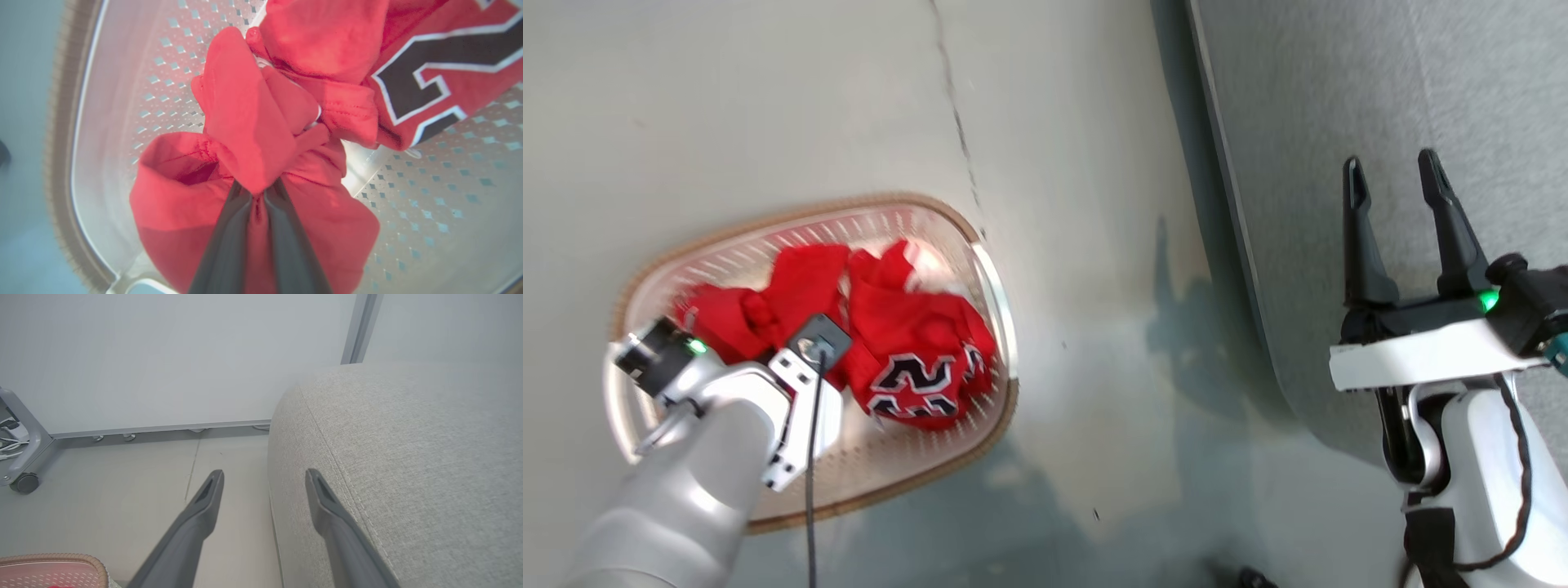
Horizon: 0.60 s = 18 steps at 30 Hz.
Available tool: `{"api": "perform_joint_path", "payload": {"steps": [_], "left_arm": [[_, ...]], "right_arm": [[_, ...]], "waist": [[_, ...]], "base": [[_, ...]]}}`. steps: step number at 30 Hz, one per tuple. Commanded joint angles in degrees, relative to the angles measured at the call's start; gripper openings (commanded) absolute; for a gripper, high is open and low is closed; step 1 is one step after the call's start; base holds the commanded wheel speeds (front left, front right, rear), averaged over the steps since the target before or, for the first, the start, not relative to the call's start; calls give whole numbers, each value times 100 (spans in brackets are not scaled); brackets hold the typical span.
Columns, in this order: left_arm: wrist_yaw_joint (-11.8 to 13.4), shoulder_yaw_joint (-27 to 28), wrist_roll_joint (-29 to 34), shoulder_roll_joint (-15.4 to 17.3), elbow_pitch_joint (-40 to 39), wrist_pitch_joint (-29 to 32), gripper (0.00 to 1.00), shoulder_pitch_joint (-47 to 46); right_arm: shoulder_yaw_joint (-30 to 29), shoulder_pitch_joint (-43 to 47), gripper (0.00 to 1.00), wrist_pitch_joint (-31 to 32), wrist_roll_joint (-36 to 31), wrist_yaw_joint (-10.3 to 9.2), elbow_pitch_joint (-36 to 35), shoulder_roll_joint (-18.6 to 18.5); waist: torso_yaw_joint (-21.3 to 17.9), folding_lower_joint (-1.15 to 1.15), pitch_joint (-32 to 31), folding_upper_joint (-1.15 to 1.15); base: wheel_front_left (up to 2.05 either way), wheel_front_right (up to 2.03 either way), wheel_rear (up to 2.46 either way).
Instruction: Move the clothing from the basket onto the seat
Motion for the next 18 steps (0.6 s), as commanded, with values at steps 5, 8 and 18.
{"api": "perform_joint_path", "payload": {"steps": [5, 8, 18], "left_arm": [[159, 101, -236, -203, 3, -446, 0, 316], [234, 173, -367, -307, 0, -707, 0, 448], [402, 595, -982, -573, -73, -1471, 0, 816]], "right_arm": [[-93, 262, 100, 10, -160, 1, 106, -42], [-138, 393, 100, 10, -234, 1, 167, -45], [-220, 848, 100, 10, -311, 1, 290, -72]], "waist": [[441, 0, -1096, 0], [580, 0, -1469, 0], [968, 0, -2468, 0]], "base": [[0, 0, 0], [0, 0, 0], [0, 0, 0]]}}
